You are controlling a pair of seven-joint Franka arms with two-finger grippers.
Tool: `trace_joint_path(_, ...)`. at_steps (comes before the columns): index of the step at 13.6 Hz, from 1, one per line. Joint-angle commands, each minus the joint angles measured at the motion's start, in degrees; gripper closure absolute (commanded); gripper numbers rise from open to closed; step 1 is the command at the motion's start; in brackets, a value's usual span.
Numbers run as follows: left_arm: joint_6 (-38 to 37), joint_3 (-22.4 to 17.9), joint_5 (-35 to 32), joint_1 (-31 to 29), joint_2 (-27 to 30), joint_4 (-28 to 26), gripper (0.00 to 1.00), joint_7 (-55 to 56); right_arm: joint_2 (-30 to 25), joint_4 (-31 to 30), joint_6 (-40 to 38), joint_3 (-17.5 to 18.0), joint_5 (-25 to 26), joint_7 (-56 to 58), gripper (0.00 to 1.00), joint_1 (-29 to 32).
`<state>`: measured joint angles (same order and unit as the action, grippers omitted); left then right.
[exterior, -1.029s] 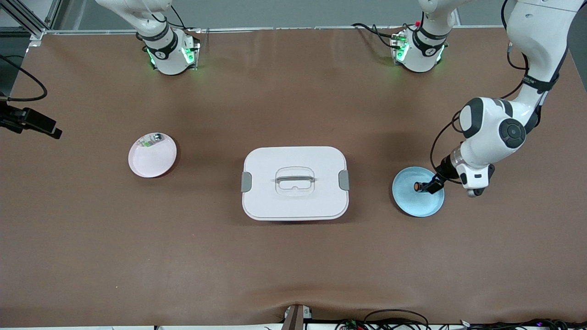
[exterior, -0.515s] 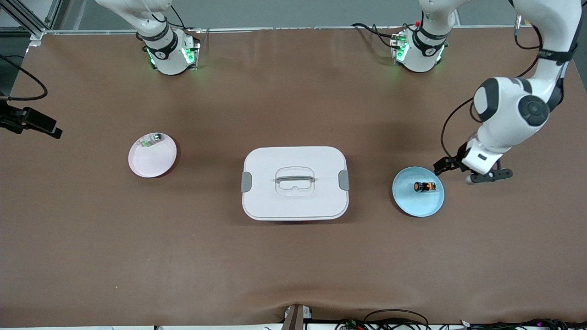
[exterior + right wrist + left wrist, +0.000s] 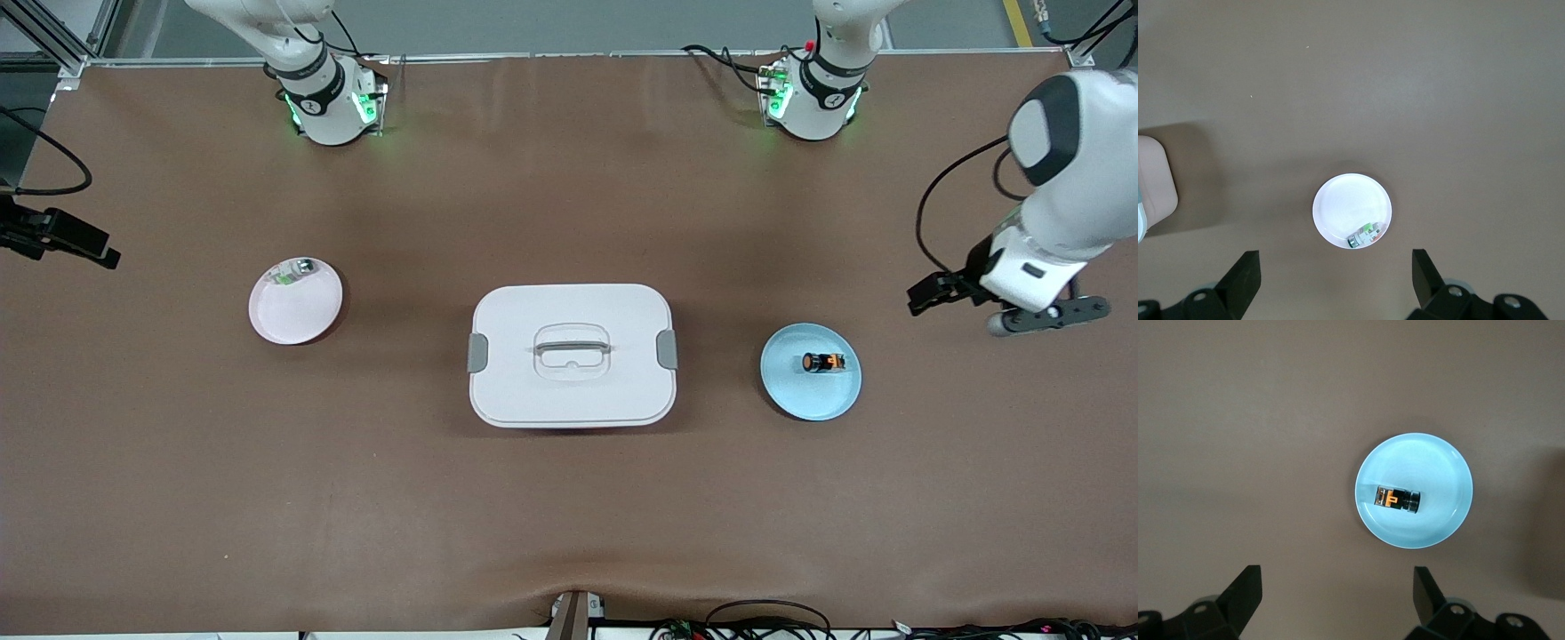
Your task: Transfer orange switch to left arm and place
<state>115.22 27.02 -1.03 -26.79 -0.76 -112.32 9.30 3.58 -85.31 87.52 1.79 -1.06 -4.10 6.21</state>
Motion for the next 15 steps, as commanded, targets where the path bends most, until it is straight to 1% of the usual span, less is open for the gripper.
trace_joint_path(1,-5.0,0.0,0.5,-0.4,0.0,5.3,0.00,-1.4,0.2,0.5,0.0,0.6,-0.6,0.7,0.00,0.8)
trace_joint_path(5,-12.2,0.1,0.4,-0.3,0.0,12.5,0.00,-1.4,0.2,0.5,0.2,0.6,0.0,0.8,0.00,0.5)
trace_joint_path(7,-14.6,0.1,0.4,-0.4,-0.2,15.6,0.00,-1.4,0.1,0.5,0.2,0.6,0.0,0.8,0.00,0.4)
trace_joint_path(9,-15.0,0.0,0.5,-0.1,-0.2,16.2,0.00,-1.5,0.2,0.5,0.2,0.7,0.0,0.9,0.00,0.4)
trace_joint_path(11,-15.0,-0.9,0.3,1.9,-0.4,16.1,0.00,-1.4,0.1,0.5,0.2,0.7,-0.1,1.4,0.00,0.4)
trace_joint_path(14,-15.0,-12.3,0.3,13.0,-0.4,16.1,0.00,-1.2,0.1,0.6,0.2,0.7,0.0,3.3,0.00,0.5)
trace_joint_path(15,-15.0,-15.1,0.3,16.0,-0.4,16.1,0.00,-1.2,0.1,0.6,0.2,0.7,0.0,3.2,0.00,0.5)
